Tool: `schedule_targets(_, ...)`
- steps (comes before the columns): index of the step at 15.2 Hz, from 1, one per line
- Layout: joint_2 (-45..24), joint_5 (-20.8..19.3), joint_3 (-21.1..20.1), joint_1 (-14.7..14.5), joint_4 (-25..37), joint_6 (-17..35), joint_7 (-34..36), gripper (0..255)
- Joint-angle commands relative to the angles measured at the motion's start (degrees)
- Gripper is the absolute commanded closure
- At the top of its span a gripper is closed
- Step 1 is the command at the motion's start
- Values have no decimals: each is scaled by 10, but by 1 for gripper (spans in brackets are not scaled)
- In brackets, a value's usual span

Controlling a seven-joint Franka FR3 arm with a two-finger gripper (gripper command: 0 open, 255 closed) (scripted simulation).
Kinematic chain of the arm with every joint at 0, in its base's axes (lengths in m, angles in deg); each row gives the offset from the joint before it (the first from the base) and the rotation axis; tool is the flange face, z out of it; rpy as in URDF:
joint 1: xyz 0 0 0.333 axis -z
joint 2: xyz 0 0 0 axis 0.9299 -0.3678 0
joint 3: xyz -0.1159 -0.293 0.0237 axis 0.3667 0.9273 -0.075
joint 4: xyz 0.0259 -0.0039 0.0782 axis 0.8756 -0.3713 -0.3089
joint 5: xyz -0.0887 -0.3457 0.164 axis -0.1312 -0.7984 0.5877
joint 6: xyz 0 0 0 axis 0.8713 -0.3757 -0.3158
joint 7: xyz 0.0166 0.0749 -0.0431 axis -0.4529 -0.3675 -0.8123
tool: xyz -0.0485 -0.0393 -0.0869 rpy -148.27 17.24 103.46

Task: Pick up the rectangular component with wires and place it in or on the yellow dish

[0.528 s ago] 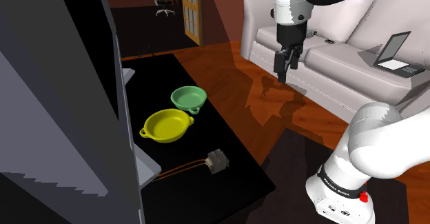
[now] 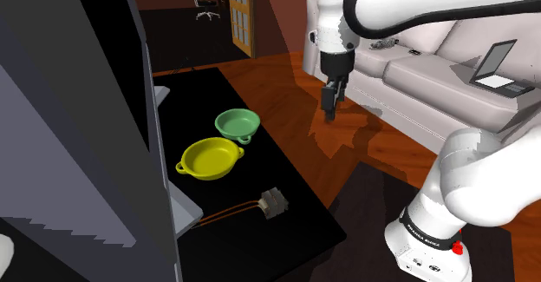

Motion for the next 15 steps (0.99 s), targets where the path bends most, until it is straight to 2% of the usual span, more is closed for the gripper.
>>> schedule_targets(1, -26, 8, -8, -17, -5, 39, -16, 0)
schedule_targets(15, -208, 41, -64, -118, 3, 266, -139, 0)
